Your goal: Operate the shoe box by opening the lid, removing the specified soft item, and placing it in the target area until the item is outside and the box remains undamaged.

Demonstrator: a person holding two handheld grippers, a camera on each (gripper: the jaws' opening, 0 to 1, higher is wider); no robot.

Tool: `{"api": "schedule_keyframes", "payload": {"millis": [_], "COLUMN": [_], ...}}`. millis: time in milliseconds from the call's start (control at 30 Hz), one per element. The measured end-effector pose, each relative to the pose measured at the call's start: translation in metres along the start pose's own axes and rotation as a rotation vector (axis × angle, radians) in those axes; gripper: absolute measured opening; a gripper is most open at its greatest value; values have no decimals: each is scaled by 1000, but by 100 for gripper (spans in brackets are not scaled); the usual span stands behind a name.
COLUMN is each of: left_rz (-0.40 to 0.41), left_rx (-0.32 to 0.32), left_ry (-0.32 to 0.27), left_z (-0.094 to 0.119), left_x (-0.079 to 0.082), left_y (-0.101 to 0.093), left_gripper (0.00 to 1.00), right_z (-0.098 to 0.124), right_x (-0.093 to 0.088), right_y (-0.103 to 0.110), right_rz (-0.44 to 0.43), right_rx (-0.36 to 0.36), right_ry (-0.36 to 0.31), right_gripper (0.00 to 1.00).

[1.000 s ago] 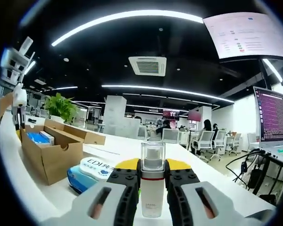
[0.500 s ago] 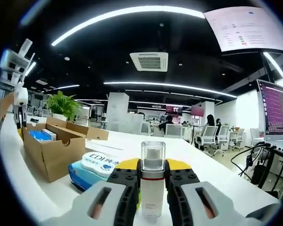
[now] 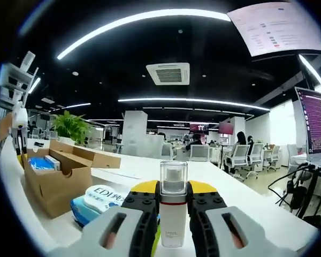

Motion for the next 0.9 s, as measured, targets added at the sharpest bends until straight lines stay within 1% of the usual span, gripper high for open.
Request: {"api": "schedule_keyframes", "payload": {"millis": [133,167,233,367,433,500,567,667,733,833,900], "left_rz": [0,0,-1,0,0,-1,-1,-1,0,1,-1], "left_rx": [-3,-2,-1,-2,-2,0,0,-3,-5,-5,-3], "left_ry": [2,1,-3,0,3,2,-1,1,4,2,1], "left_z": [0,0,0,0,0,0,0,0,0,0,0], "left_x": [0,0,0,1,1,0,0,0,0,-1,-1], "left_y": [0,0,-1,-1,-1,-1,-1,-1,0,0,0], "left_gripper": [4,4,4,4,4,4,4,4,4,4,4], "right_z": [0,0,0,4,5,8,8,7,6,6,5], "right_x": [-8,-9,-12,-16,-18,-17,-15,-15,-15,-15,-16], "right_y": [-3,-3,-4,-3,-3,-2,-2,-4,-4,-4,-5], "right_rz": [-37,-38,-23,3,-3,-18,-11,1,17,-2,-47], "right_rx": [18,15,15,10,11,10,7,-9,-14,-26,-33], "right_ry": [1,10,30,47,53,31,11,26,24,27,28], "right_gripper": [19,19,19,19,19,19,19,19,19,19,19]}}
Point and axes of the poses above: the point that each gripper's makers call its tool centre point, and the gripper's own axes: z roughly backward along the fingers, y roughly to its left, x roughly out of its top, the point moved 8 cm from there along z, roughly backward along the fingers, and after that the axes turned 5 degrees about x, right-handed, at the moved point
